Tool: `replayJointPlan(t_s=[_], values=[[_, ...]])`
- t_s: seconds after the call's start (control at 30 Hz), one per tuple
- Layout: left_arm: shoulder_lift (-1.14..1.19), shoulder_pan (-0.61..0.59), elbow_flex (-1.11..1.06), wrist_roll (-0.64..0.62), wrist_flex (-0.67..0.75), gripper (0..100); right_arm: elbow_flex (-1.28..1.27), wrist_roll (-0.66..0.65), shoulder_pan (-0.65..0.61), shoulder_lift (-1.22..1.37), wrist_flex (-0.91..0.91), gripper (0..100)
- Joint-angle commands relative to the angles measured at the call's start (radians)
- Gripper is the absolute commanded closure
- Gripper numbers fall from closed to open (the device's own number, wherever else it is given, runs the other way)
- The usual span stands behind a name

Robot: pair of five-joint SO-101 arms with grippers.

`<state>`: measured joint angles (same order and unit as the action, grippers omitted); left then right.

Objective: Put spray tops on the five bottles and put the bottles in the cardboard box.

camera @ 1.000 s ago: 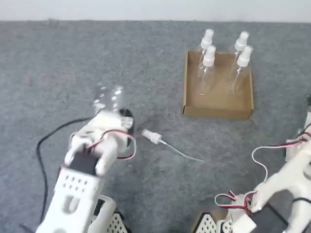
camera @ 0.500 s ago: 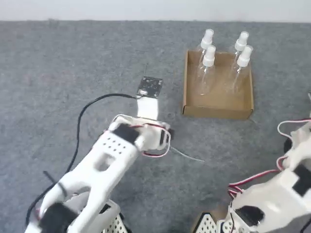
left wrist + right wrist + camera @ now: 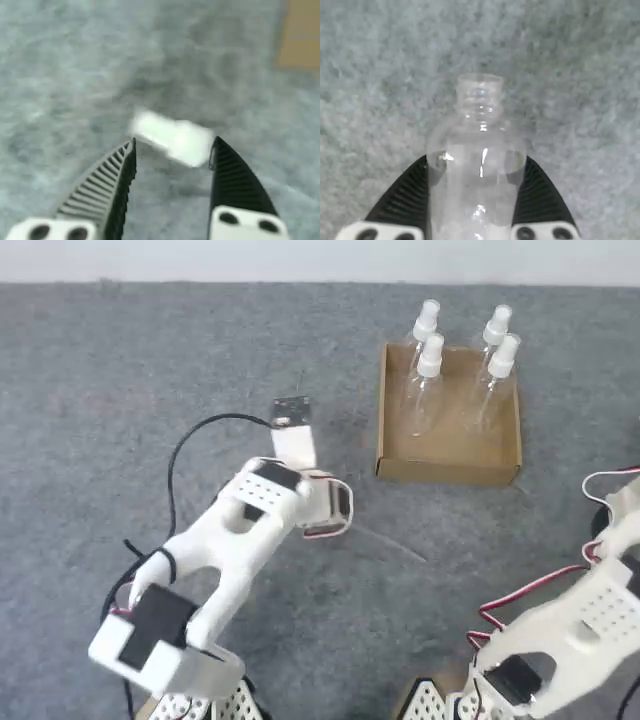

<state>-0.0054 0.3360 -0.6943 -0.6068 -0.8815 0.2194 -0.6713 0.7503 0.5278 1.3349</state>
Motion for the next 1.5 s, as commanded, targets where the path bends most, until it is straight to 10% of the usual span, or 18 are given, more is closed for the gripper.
replayJointPlan(t_s=[0.0, 0.5, 1.27, 1.47], values=[[0.002, -0.051, 0.048, -0.017, -0.044, 77, 0.092, -0.017, -0.018, 0.007, 0.010, 96.5], [0.041, -0.040, 0.084, 0.006, -0.083, 78, 0.103, -0.017, -0.036, 0.031, 0.027, 96.6], [-0.051, -0.239, 0.073, 0.769, -0.288, 80, 0.103, -0.080, -0.053, 0.030, 0.050, 96.4], [-0.189, -0.236, -0.021, 0.720, -0.210, 81, 0.101, -0.086, -0.047, 0.036, 0.050, 96.4]])
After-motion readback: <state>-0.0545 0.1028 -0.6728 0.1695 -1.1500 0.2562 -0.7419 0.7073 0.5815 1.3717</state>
